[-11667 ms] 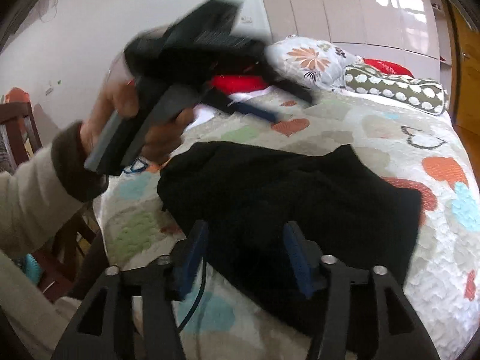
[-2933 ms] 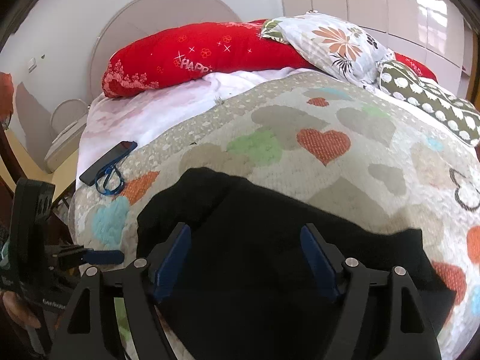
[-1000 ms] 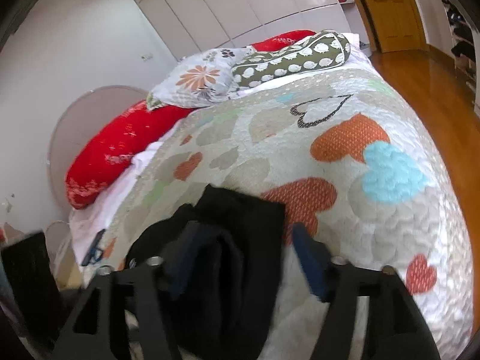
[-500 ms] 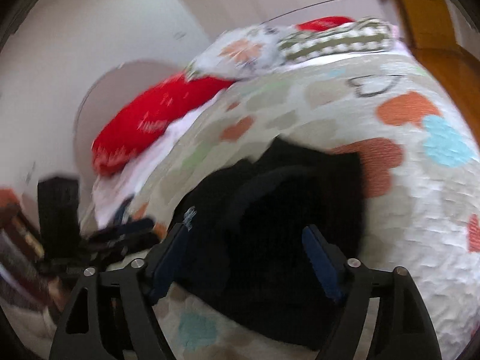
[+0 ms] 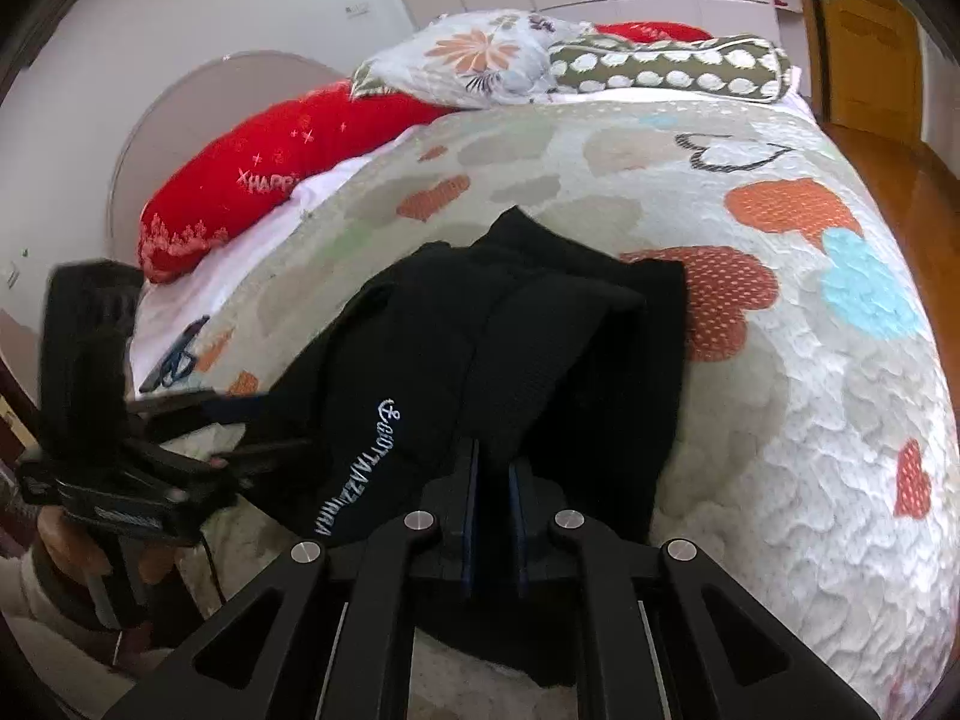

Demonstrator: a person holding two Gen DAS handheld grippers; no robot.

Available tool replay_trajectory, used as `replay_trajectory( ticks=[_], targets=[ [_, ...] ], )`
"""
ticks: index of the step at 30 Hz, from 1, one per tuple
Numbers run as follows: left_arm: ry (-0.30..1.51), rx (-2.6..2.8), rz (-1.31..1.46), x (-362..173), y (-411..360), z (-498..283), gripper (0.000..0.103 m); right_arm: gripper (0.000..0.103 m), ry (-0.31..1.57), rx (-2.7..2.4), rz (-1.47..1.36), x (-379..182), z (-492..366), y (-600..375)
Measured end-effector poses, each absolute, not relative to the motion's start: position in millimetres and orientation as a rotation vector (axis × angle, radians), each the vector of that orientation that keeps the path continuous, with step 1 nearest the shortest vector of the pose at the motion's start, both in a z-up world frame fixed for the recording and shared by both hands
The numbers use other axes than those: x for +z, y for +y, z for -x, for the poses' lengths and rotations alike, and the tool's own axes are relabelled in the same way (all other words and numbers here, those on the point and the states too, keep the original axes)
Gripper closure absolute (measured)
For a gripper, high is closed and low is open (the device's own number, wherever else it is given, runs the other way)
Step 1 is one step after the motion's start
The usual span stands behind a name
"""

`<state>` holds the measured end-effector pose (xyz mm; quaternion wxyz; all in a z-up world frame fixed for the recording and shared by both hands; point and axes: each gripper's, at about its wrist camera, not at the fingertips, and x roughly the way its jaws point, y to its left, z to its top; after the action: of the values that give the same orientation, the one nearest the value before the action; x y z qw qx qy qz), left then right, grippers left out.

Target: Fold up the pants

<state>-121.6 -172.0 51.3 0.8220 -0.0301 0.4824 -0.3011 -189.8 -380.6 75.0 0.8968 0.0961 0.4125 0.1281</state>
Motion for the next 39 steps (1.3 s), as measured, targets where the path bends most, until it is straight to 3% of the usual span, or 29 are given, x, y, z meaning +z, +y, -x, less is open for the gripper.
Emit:
replay_trajectory(
  ticks=[2, 3, 4, 12, 14, 15, 19, 23, 27, 29, 31, 33, 39],
  targets=[
    [1.025, -0.640, 0.055, 51.8, -172.8, 121.7, 0.019, 0.053, 0.816, 0.235, -0.261, 79.7, 191.6, -394.4],
    [1.027, -0.639, 0.057, 50.8, -172.9, 121.9, 0.019, 0.029, 0.798, 0.228, -0.308, 78.9, 190.0, -401.7],
    [1.029, -0.639, 0.062, 49.7, -172.9, 122.1, 0.019, 0.026, 0.801, 0.246, -0.350, 75.6, 187.5, -406.2],
    [1.062, -0.650, 0.127, 43.6, -166.5, 115.2, 0.016, 0.027, 0.870, 0.283, -0.398, 51.5, 161.9, -400.3],
    [1.055, -0.644, 0.128, 45.2, -165.6, 116.5, 0.016, 0.050, 0.867, 0.286, -0.397, 48.3, 158.3, -397.3],
    [1.048, -0.637, 0.130, 47.4, -163.5, 117.4, 0.016, 0.075, 0.866, 0.313, -0.395, 49.5, 157.6, -393.3],
    [0.968, -0.595, 0.120, 70.0, -152.2, 118.7, 0.016, 0.088, 0.798, 0.322, -0.228, 83.0, 172.1, -371.2],
    [0.907, -0.587, 0.148, 86.6, -148.1, 115.8, 0.016, 0.089, 0.724, 0.311, -0.172, 116.4, 192.1, -379.8],
    [0.975, -0.580, 0.086, 63.3, -172.1, 110.1, 0.016, 0.089, 0.805, 0.202, -0.195, 90.8, 182.2, -404.0],
    [1.002, -0.577, 0.062, 54.0, -179.2, 107.9, 0.016, 0.083, 0.840, 0.204, -0.234, 72.5, 176.0, -409.0],
    [1.007, -0.583, 0.062, 54.9, -178.7, 106.9, 0.016, 0.064, 0.842, 0.180, -0.247, 68.0, 176.4, -411.9],
    [1.016, -0.582, 0.046, 59.8, -176.1, 105.8, 0.016, 0.056, 0.845, 0.146, -0.221, 76.5, 179.6, -414.8],
    [0.985, -0.602, 0.090, 68.1, -171.3, 105.0, 0.016, 0.056, 0.718, 0.226, -0.180, 133.8, 171.4, -407.9]
  ],
)
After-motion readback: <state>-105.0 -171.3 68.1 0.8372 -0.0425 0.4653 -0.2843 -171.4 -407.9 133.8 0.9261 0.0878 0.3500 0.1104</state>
